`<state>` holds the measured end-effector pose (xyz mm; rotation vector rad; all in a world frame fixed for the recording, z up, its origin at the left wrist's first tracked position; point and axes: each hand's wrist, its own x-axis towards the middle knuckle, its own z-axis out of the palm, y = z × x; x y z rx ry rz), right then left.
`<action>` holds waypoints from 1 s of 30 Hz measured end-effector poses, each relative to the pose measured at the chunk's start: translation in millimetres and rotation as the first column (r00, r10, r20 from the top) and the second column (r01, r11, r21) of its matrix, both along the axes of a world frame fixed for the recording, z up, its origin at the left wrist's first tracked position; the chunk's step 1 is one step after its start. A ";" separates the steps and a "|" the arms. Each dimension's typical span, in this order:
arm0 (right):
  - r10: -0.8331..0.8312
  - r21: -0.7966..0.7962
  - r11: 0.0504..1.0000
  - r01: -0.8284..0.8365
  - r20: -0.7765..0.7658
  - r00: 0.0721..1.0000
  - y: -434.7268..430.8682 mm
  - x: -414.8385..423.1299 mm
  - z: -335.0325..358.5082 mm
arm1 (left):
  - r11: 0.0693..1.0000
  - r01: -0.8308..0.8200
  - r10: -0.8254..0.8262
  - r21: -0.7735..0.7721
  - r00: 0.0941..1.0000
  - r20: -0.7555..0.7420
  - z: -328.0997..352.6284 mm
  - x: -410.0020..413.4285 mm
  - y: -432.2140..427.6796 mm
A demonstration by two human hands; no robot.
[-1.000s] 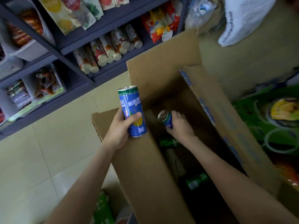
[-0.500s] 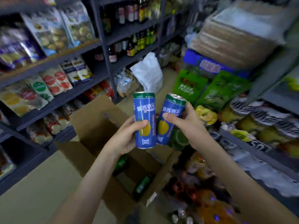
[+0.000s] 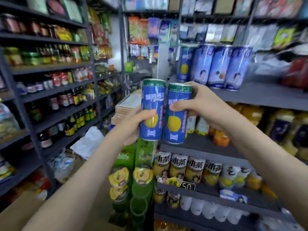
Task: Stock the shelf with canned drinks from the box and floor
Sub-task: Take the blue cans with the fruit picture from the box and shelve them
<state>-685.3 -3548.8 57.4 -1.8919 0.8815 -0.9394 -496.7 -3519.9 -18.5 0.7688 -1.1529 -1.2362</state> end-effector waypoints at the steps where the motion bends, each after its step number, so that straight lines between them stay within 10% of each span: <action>1: -0.011 -0.041 0.999 0.009 -0.052 0.999 -1.7 -3.7 18.8 | 1.000 0.001 -0.001 -0.022 1.000 -0.005 9.8 1.1 -10.1; 9: -0.180 -0.301 0.951 0.077 -0.329 0.927 -35.5 15.0 135.8 | 0.984 -0.051 0.069 -0.171 0.993 0.100 89.7 24.3 -77.1; 30: -0.488 -0.468 0.873 0.136 -0.832 0.264 -176.5 73.1 172.9 | 0.979 -0.070 0.119 -0.193 0.959 0.257 82.0 76.3 -153.1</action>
